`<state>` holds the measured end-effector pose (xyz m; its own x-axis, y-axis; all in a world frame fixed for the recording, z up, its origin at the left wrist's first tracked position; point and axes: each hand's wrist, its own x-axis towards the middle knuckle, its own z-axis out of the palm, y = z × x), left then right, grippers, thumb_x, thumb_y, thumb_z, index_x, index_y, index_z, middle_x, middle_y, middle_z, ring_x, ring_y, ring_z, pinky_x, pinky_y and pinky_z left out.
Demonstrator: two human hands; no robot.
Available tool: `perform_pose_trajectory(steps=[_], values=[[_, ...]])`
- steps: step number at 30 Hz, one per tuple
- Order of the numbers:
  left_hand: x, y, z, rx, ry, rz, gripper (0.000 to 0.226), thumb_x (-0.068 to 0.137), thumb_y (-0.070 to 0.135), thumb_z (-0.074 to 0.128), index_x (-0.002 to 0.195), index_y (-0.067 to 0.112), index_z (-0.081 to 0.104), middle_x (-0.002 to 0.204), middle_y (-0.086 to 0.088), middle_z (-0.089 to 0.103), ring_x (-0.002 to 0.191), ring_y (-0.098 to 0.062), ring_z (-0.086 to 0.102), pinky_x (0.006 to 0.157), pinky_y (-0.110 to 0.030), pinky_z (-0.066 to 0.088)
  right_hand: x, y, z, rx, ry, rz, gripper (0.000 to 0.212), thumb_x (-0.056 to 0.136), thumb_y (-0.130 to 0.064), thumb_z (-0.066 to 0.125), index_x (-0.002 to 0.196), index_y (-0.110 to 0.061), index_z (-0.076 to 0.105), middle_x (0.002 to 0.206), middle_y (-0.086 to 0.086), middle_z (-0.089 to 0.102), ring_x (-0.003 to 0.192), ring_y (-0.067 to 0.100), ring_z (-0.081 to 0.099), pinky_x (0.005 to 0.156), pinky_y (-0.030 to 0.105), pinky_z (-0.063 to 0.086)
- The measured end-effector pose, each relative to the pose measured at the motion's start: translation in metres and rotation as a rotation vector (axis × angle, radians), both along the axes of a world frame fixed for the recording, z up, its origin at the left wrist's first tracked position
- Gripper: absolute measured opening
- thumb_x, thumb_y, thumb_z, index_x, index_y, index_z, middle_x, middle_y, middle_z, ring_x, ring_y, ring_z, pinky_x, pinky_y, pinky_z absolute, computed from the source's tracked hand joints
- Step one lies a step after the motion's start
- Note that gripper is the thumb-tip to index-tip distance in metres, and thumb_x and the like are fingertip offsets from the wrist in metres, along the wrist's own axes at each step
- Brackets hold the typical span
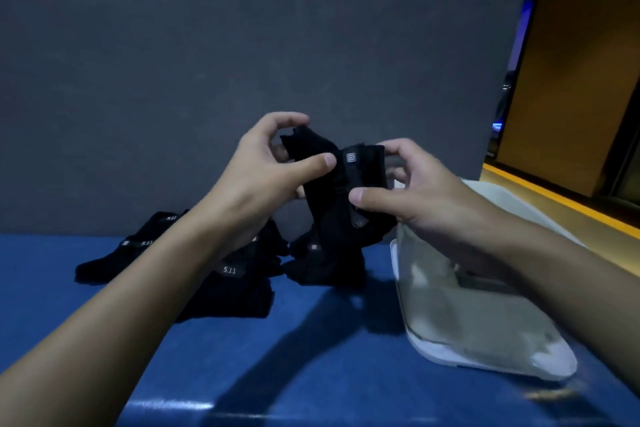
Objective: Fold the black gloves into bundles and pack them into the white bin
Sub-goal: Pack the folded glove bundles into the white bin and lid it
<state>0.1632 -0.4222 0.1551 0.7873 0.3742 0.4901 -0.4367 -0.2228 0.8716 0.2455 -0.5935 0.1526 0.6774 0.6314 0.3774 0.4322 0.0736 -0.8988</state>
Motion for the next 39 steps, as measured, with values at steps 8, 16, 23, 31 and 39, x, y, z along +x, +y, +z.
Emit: perform_pose_trajectory(steps=[8,16,23,31,39], values=[[0.064,-0.039,0.034,0.044,0.047,-0.179,0.047,0.084,0.004,0.076,0.124,0.017,0.055,0.088,-0.006,0.073,0.079,-0.021,0.072,0.073,-0.039,0.059,0.047,-0.049,0.037,0.01,0.084,0.014,0.038,0.085,-0.007,0.066,0.122,-0.008,0.056,0.09,0.004,0.07,0.086,0.017,0.068,0.077,0.034,0.058],[0.12,-0.071,0.032,0.14,0.105,-0.248,0.051,0.085,0.004,0.075,0.127,0.016,0.05,0.109,-0.017,0.071,0.084,-0.021,0.072,0.074,-0.038,0.06,0.094,-0.086,0.043,-0.173,0.057,-0.038,0.031,0.083,0.0,0.067,0.112,-0.008,0.066,0.111,0.016,0.069,0.102,0.027,0.069,0.091,0.045,0.056],[0.151,-0.036,-0.015,0.608,0.214,-0.14,0.029,0.086,0.018,0.076,0.111,0.023,0.062,0.11,0.0,0.066,0.101,-0.01,0.066,0.092,-0.025,0.055,0.132,-0.097,0.013,-0.421,0.087,-0.181,0.031,0.084,-0.008,0.073,0.113,-0.016,0.063,0.108,0.003,0.068,0.09,0.017,0.071,0.071,0.03,0.058],[0.158,-0.014,-0.051,0.743,0.283,-0.127,0.045,0.076,0.062,0.059,0.109,0.033,0.068,0.117,0.022,0.065,0.11,0.0,0.063,0.1,-0.036,0.051,0.152,-0.076,-0.021,-0.592,0.175,-0.122,0.03,0.084,-0.003,0.072,0.111,-0.008,0.06,0.103,0.011,0.06,0.084,0.022,0.069,0.072,0.035,0.06],[0.156,-0.014,-0.062,0.78,0.207,-0.129,0.057,0.076,0.067,0.05,0.114,0.027,0.067,0.123,0.024,0.061,0.113,0.004,0.06,0.101,-0.033,0.049,0.16,-0.065,-0.051,-0.748,0.259,-0.016,0.036,0.082,-0.005,0.074,0.114,-0.011,0.059,0.117,0.013,0.061,0.101,0.028,0.067,0.081,0.041,0.059]])
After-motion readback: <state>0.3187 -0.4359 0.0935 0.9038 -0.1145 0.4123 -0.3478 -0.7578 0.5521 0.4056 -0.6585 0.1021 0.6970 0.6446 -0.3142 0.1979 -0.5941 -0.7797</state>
